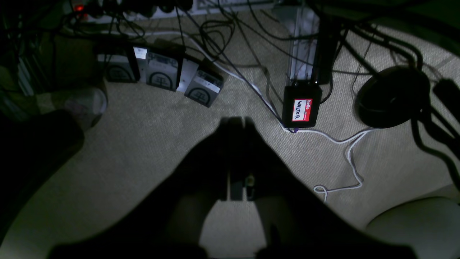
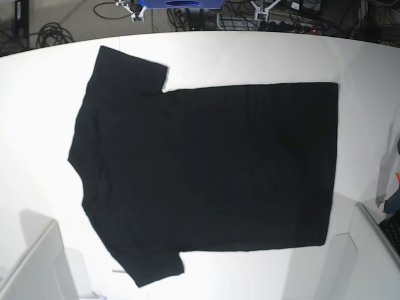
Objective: Fold the T-shirt properly
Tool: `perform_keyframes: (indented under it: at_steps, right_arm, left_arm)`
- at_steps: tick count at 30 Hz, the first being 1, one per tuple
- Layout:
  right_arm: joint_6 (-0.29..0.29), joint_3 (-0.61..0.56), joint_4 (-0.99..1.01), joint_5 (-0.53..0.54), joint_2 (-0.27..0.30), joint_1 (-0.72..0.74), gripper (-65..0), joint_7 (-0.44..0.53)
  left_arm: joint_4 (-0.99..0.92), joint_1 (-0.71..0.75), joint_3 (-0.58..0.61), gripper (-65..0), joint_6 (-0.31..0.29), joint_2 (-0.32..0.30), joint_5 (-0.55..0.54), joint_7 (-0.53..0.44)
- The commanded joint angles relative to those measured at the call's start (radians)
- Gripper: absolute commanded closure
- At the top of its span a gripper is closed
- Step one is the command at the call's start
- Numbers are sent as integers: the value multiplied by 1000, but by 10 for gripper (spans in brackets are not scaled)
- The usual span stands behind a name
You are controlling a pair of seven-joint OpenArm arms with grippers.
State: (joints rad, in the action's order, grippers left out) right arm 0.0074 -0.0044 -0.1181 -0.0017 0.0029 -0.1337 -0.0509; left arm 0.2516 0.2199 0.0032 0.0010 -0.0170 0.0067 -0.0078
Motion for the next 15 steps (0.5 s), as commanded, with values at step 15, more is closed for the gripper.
perform_keyframes:
  at_steps: [15]
  right_arm:
    - [-8,-1,-1,-4,7,-1,0,1]
  left_arm:
    - [-1,5,1,0,4,-1,-4,87]
